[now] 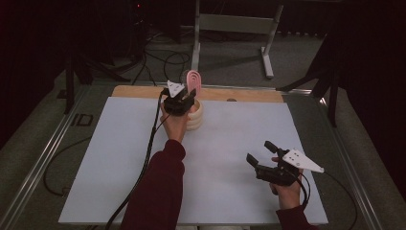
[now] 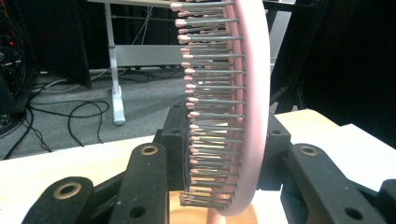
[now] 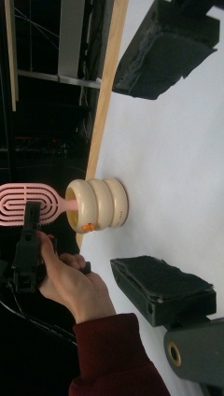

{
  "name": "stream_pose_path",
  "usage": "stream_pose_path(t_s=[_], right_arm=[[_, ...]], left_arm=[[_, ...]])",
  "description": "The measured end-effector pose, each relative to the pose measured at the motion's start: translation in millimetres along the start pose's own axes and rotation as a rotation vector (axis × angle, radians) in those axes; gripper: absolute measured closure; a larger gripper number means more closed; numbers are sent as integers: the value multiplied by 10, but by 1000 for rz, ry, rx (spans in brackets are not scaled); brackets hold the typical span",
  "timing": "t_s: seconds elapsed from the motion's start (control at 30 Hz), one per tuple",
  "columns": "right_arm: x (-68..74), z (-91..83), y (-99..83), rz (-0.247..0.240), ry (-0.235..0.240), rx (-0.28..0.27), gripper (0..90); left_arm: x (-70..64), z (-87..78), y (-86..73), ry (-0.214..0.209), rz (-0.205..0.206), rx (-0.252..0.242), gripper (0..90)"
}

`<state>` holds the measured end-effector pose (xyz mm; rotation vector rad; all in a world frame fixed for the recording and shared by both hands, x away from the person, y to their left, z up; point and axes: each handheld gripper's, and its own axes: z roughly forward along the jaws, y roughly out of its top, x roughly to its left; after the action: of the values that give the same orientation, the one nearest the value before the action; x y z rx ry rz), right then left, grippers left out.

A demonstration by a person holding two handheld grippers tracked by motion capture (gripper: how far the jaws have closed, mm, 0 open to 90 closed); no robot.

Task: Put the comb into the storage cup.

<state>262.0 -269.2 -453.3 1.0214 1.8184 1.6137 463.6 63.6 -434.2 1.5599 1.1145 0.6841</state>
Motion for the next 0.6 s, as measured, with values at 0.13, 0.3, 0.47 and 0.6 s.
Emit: stream_pose_path(t_s=[0.13,0.3,0.47,0.6], right_arm=[[2,1,2,0,0,-2,135],[3,4,0,-5,2,-1,135],[4,4,1,-2,2,-3,135],[3,7,0,-6,2,-2,136]], left_arm=[[3,1,-38,0,-9,1,643],[2,6,-77,0,-16,4,643],[2,7,-97,-1,-14,10,642],[-3,6,-105,-3,-13,11,641]])
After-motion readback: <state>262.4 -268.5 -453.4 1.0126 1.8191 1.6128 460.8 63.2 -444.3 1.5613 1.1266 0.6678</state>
